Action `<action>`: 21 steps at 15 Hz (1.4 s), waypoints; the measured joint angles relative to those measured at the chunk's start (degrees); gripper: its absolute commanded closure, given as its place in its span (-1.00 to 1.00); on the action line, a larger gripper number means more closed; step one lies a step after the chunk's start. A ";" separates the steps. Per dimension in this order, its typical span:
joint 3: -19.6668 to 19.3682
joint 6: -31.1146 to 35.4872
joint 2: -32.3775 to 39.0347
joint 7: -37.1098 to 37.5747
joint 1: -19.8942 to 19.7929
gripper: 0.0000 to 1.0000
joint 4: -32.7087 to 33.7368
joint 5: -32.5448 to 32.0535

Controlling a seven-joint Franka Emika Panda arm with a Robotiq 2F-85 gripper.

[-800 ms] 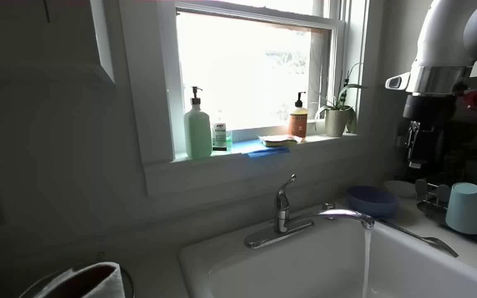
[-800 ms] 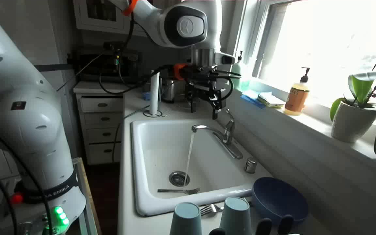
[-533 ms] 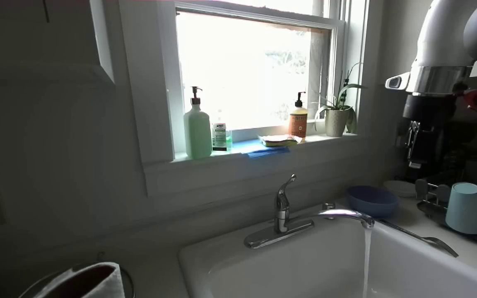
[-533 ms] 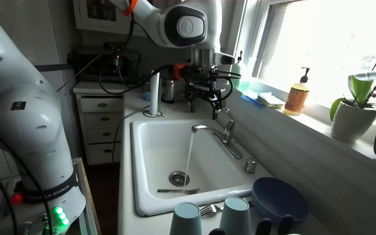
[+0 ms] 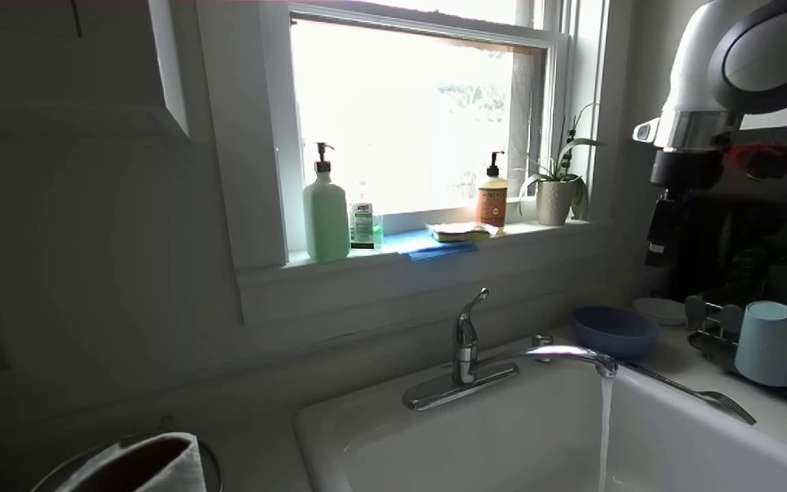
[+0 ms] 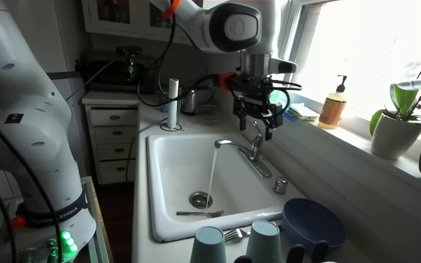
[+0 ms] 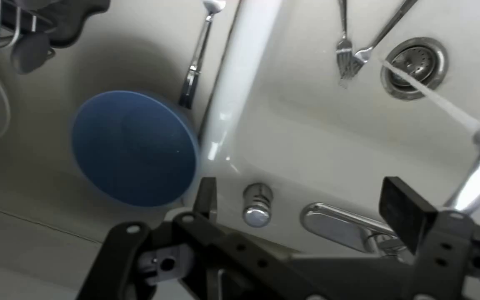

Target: Put the blue bowl under the running water, pour the water in the sink, put the blue bowl under the running water again, pour the water in the sink and then put the bowl back on the counter

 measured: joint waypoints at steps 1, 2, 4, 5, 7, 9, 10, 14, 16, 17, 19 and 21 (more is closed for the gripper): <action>-1.22 -0.05 2.55 -0.54 -0.89 -1.00 2.29 0.11; -2.45 -0.23 5.39 -1.35 -1.77 -1.00 4.68 0.33; -4.57 -1.26 10.99 -4.01 -3.45 -1.00 9.31 1.68; -5.39 -1.66 13.82 -5.58 -4.45 -1.00 11.74 2.83; -6.33 -2.97 19.50 -9.05 -6.91 -1.00 16.73 5.97; -6.39 -4.25 24.94 -12.39 -9.71 -1.00 21.75 9.30; -6.23 -5.00 27.50 -13.85 -11.07 -1.00 24.18 10.84; -4.34 -8.52 36.97 -17.38 -16.29 -1.00 33.79 14.14; -3.12 -10.04 41.08 -18.31 -18.49 -1.00 38.07 14.26; -2.57 -10.51 42.99 -18.68 -19.40 -1.00 40.01 14.26; -1.61 -10.89 46.27 -19.16 -20.74 -1.00 43.05 14.24; -0.83 -10.93 49.07 -19.22 -21.48 -0.47 45.33 14.22</action>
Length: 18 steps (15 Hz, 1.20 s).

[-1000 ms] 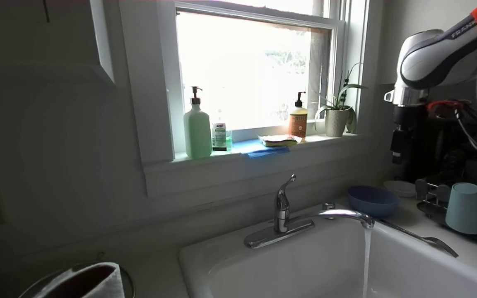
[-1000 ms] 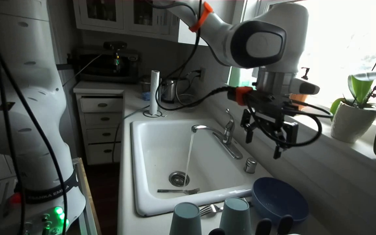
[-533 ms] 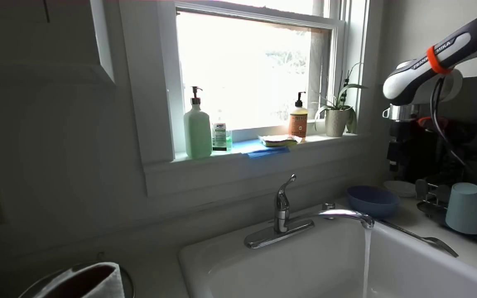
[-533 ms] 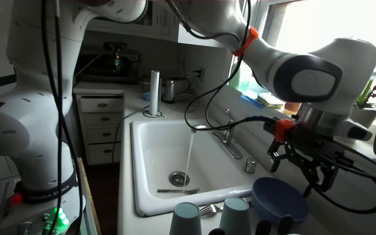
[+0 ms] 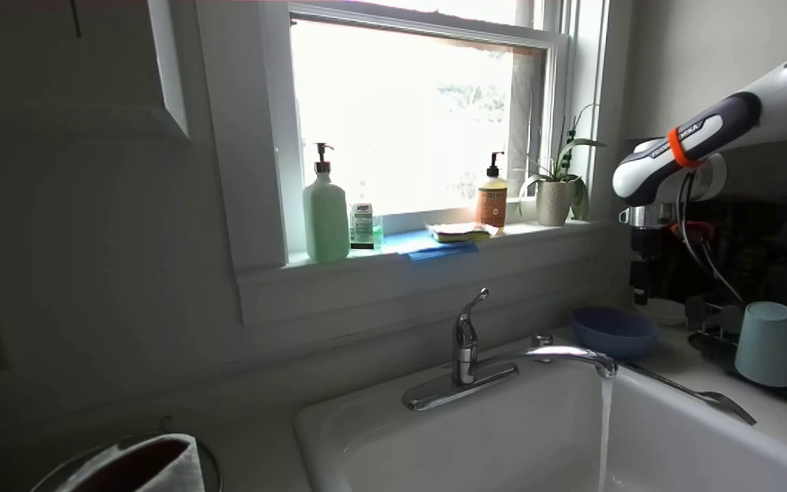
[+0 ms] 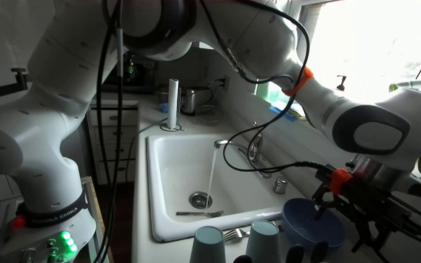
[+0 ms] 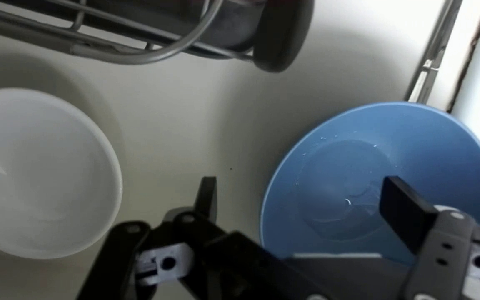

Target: Put the blue bowl under the running water, pour the water in the sink, put the blue bowl under the running water again, pour the water in the sink and then put the bowl back on the counter

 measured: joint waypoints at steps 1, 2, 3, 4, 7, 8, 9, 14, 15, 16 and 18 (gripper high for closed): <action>0.36 -0.01 1.24 0.00 -0.23 -0.42 0.97 -0.01; 0.69 -0.01 2.40 0.00 -0.36 -0.38 1.80 -0.02; 0.99 -0.02 3.45 0.00 -0.42 -0.25 2.60 -0.02; 1.29 -0.02 4.35 0.00 -0.43 -0.08 3.22 -0.02; 2.08 -0.02 6.60 0.00 -0.43 0.35 4.73 -0.10; 2.26 -0.02 7.14 0.00 -0.43 0.47 5.08 -0.17; 2.37 -0.03 7.68 0.00 -0.43 0.62 5.52 -0.33; 2.65 -0.06 8.76 0.00 -0.42 1.00 6.76 -0.79; 2.79 -0.44 8.77 -0.01 -0.41 1.00 7.12 -0.80; 2.87 -1.16 8.67 -0.13 -0.41 0.96 7.65 -0.82; 3.08 -2.86 8.32 -0.87 -0.41 0.99 8.65 -0.82</action>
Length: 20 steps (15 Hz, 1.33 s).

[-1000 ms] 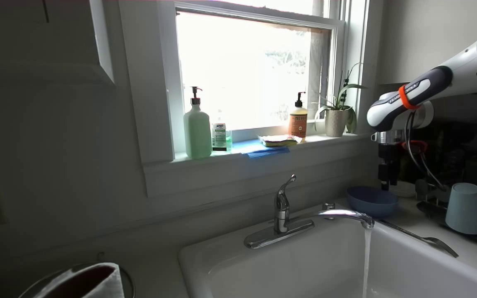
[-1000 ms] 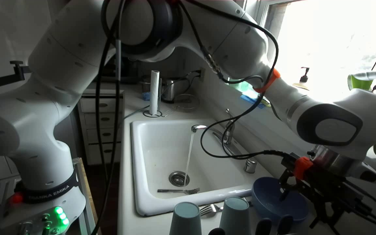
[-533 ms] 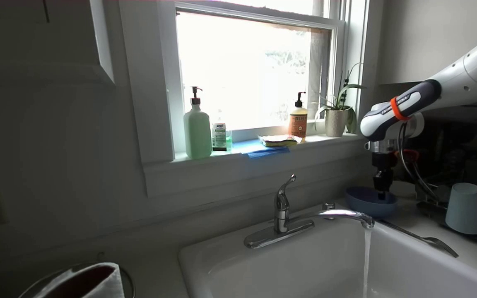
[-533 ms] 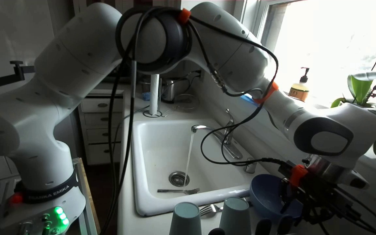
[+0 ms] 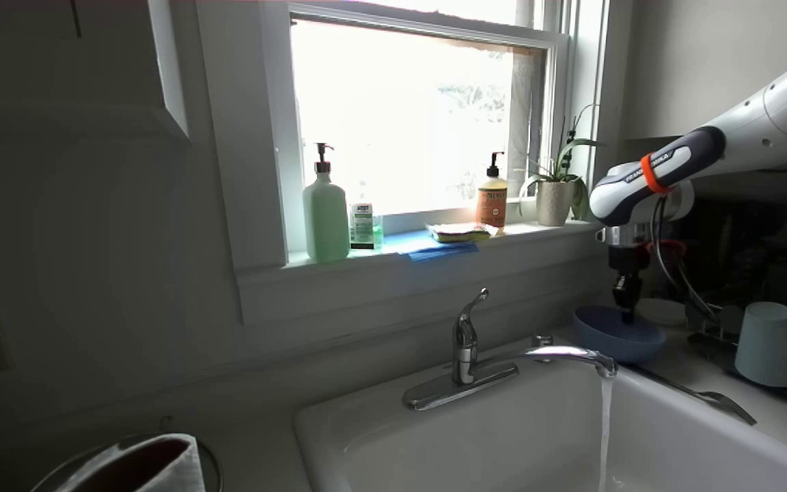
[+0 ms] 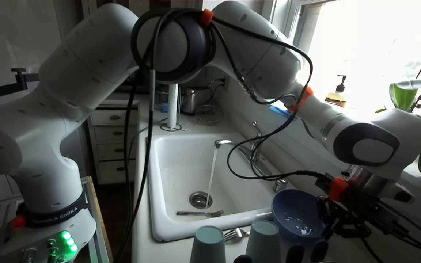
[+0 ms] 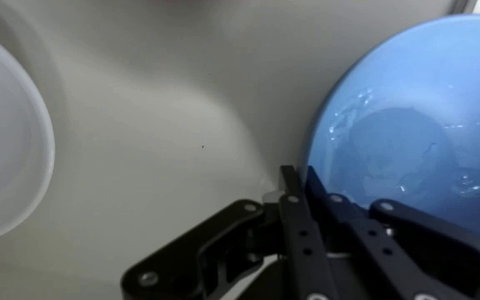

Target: Put the blue bowl under the running water, pour the water in the sink, put the blue bowl under the running water again, pour the water in the sink and then put the bowl back on the counter

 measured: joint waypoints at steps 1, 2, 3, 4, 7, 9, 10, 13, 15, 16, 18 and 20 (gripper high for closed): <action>0.15 -0.89 -0.31 -0.27 0.02 0.98 0.32 0.00; 0.41 -1.77 -0.66 -0.48 0.05 0.98 0.47 0.00; 0.75 -2.71 -0.98 -0.57 0.12 0.98 0.50 0.00; 1.09 -3.73 -1.29 -0.60 0.25 0.98 0.50 0.00; 1.60 -6.62 -2.85 -0.61 1.35 0.98 0.22 -0.01; 1.60 -7.56 -4.78 -0.61 2.74 0.98 -0.78 -0.40; 1.60 -7.62 -6.09 -0.61 3.59 0.98 -1.76 -0.87; 1.61 -8.09 -10.92 -0.61 6.45 0.98 -6.33 -3.77; 1.61 -8.72 -14.47 -0.61 8.28 0.98 -10.43 -6.48; 1.61 -8.90 -16.16 -0.61 9.08 0.98 -12.63 -7.68; 1.60 -9.41 -19.47 -0.51 10.40 0.98 -17.26 -9.40; 1.58 -9.61 -22.51 0.16 11.37 0.91 -21.96 -10.84</action>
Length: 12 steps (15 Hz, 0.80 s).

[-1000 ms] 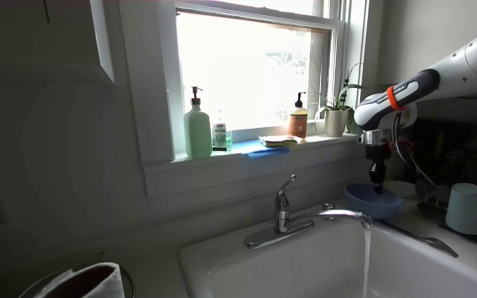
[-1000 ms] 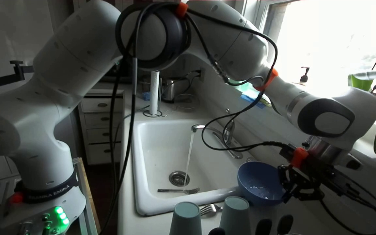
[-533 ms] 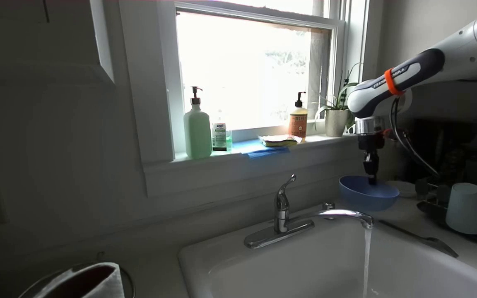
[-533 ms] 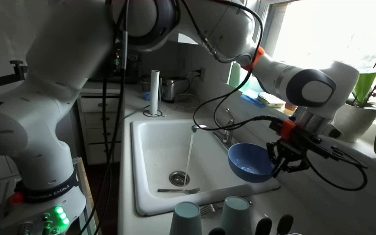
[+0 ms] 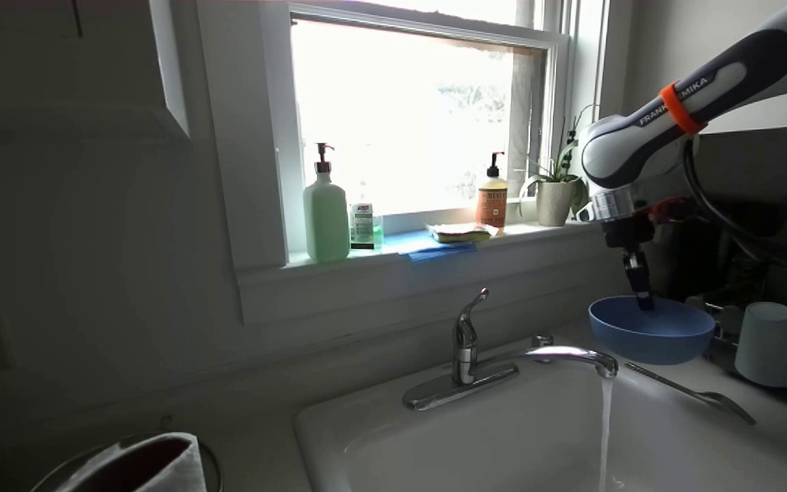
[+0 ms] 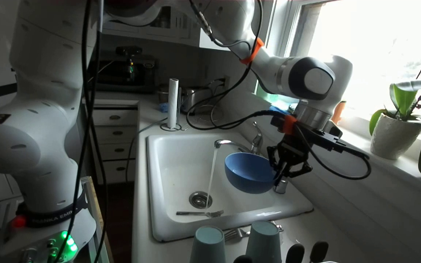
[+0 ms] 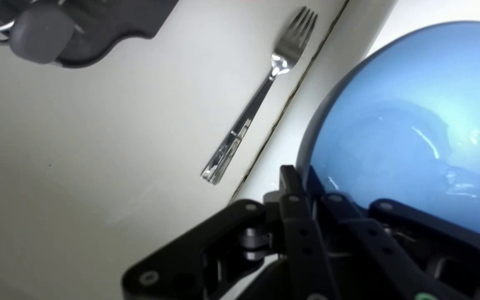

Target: Put the blue bowl under the running water, pour the water in the sink, put the blue bowl under the running water again, pour the water in the sink and then put the bowl back on the counter

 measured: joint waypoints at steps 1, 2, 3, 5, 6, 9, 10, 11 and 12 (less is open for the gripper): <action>0.02 0.02 -0.75 0.10 0.17 0.91 -1.10 -0.10; 0.03 0.03 -0.74 0.10 0.21 0.91 -1.02 -0.09; 0.01 0.04 -0.58 0.10 0.16 0.91 -0.83 -0.09; -0.01 0.09 -0.17 0.10 0.08 0.98 -0.58 -0.09; -0.01 0.09 -0.15 0.10 0.09 0.98 -0.62 -0.09; 0.26 0.00 -0.11 -0.11 0.21 0.98 -1.34 0.10; 0.52 0.04 -0.18 -0.11 0.32 0.98 -2.21 0.19; 0.82 0.11 -0.19 -0.11 0.55 0.98 -3.35 0.27; 1.09 0.15 -0.26 -0.06 0.86 0.98 -4.59 0.39</action>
